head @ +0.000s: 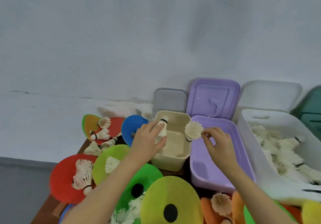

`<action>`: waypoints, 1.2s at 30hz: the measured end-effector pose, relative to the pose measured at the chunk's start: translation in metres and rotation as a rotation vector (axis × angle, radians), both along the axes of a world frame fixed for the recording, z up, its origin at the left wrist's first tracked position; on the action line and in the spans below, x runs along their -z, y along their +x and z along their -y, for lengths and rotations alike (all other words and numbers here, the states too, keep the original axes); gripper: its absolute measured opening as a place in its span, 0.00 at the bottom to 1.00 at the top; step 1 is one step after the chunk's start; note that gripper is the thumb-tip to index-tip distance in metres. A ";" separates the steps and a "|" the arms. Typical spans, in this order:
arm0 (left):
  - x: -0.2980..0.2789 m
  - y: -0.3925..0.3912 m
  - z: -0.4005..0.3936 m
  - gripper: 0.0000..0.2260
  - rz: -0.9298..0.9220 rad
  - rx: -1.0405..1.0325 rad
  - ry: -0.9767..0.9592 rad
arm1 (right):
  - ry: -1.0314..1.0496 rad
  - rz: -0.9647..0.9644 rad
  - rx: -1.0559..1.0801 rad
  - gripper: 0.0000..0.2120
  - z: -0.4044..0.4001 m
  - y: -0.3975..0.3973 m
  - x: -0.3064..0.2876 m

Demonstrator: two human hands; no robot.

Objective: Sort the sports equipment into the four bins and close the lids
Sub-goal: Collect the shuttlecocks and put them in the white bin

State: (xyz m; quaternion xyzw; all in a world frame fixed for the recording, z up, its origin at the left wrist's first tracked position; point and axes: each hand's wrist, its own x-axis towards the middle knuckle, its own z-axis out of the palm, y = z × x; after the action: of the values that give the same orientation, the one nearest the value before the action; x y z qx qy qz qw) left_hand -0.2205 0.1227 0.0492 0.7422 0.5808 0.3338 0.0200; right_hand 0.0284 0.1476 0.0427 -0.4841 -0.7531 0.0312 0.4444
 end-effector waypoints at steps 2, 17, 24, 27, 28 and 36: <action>-0.004 0.040 -0.011 0.19 0.033 0.061 0.030 | -0.014 -0.011 0.045 0.05 -0.001 0.041 -0.002; -0.014 0.316 -0.051 0.24 0.116 0.356 -0.102 | -0.099 -0.189 0.321 0.04 0.005 0.282 -0.009; 0.017 0.364 -0.044 0.17 -0.219 0.368 -0.317 | -0.334 -0.037 0.212 0.06 0.015 0.321 0.009; 0.028 0.361 -0.041 0.15 -0.307 0.312 -0.293 | -0.385 -0.030 0.167 0.07 0.015 0.322 0.014; 0.029 0.360 -0.041 0.15 -0.293 0.297 -0.294 | -0.393 -0.035 0.171 0.07 0.014 0.322 0.014; 0.026 0.347 -0.039 0.15 -0.346 0.296 -0.277 | -0.292 -0.044 0.189 0.06 0.005 0.313 0.004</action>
State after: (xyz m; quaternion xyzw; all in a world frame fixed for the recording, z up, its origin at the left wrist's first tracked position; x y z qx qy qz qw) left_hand 0.1266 0.1620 0.0228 0.8552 0.5010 0.1127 0.0704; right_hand 0.3414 0.1429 0.0392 -0.6116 -0.6817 0.1089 0.3865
